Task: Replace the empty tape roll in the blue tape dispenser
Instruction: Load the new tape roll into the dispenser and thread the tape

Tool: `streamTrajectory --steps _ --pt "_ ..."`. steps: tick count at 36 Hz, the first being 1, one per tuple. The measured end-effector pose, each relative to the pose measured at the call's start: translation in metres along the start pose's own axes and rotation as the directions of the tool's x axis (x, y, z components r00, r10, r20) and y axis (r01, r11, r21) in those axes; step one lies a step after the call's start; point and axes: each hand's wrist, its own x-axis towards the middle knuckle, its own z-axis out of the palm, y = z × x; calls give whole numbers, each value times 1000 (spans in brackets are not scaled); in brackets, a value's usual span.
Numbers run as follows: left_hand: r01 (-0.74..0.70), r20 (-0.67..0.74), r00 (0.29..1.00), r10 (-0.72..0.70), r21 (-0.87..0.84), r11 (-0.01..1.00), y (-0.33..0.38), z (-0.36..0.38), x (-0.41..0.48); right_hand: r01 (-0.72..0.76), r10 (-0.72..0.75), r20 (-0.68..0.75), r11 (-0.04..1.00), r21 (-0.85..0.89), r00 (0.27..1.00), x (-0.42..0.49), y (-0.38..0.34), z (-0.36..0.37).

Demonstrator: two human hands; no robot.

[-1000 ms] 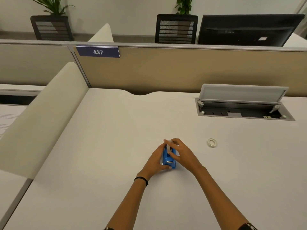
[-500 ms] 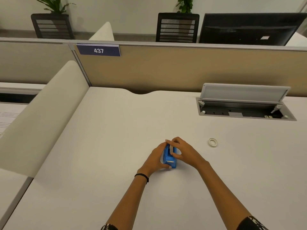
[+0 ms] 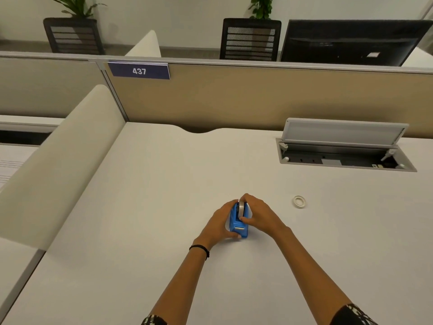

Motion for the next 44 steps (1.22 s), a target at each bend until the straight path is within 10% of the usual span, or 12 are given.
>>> streamTrajectory --steps 44 --pt "82 -2 997 -82 -11 997 4 1 -1 -79 91 68 985 -156 994 2 -26 -14"
